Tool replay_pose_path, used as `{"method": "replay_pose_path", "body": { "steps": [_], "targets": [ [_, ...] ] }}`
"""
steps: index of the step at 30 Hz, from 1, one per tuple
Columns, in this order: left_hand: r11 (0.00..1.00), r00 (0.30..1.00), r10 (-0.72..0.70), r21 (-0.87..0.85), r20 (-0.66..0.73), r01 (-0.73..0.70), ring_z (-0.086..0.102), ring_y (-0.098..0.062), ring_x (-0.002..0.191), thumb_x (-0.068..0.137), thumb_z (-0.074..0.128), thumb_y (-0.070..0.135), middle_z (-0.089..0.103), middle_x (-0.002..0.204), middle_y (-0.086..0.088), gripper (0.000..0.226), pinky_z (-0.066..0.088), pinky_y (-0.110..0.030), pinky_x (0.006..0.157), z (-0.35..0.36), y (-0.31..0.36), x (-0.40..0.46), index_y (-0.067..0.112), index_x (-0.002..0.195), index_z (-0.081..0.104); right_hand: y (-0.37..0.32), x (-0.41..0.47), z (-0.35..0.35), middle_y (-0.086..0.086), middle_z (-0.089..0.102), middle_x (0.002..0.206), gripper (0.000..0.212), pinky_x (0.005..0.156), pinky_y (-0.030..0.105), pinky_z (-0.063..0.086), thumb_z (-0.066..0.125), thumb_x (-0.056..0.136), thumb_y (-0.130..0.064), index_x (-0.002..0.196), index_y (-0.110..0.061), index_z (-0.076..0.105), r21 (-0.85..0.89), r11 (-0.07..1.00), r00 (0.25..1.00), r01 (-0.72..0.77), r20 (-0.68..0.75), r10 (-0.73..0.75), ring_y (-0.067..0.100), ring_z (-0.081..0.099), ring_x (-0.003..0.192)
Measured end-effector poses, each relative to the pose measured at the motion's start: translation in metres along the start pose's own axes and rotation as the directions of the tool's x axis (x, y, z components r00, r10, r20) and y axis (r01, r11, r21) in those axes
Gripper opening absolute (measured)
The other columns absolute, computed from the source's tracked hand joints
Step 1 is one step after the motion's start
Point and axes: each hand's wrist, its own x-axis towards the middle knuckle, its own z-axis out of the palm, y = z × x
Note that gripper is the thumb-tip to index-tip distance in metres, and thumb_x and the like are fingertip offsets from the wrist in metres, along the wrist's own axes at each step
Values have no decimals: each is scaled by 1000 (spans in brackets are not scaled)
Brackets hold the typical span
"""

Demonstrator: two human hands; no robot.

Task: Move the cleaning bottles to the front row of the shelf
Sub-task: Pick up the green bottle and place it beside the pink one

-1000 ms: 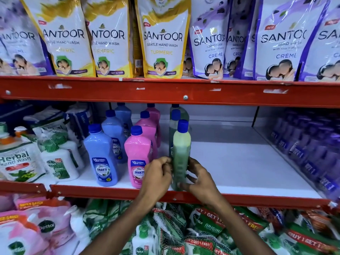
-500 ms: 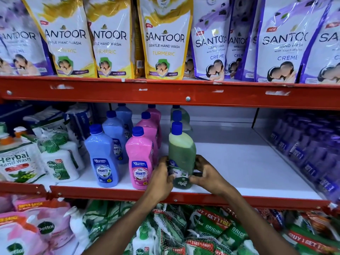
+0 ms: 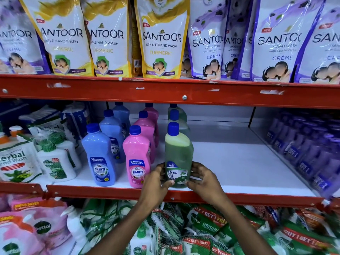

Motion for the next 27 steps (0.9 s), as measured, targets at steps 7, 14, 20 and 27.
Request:
{"method": "replay_pose_path", "body": {
  "steps": [7,14,20,27],
  "targets": [
    [998,999,-8,-65,-38,5,61,15,76,76,80,17,75,100,7,39,51,-6,71,3,0,-2,17,111,64,4,-6,3,-8,75,107,38,87,25,58,75,80,-7,116,-18,67,-46,999,997,4,-75,-8,1,70,97],
    [995,999,1,-95,-36,-4,68,7,82,73,82,20,75,95,12,39,56,-13,74,4,-1,-6,21,108,66,5,-11,-1,-7,75,109,37,88,23,57,75,81,-9,116,-18,67,-68,998,996,3,-85,-9,0,69,99],
    [995,1000,-1,-104,-23,-1,62,23,70,73,82,18,69,86,18,38,47,1,60,4,-1,-7,18,107,66,3,-13,0,-6,74,112,41,92,26,56,74,82,-9,120,-19,65,-71,997,997,-1,-82,-5,2,68,102],
    [994,1000,6,-107,-18,-8,61,25,71,74,80,14,67,86,18,37,47,0,61,4,0,-8,14,109,66,1,-14,-1,-13,72,107,41,87,14,53,74,82,-9,121,-18,65,-76,997,997,-17,-73,11,-6,67,97]
  ]
}}
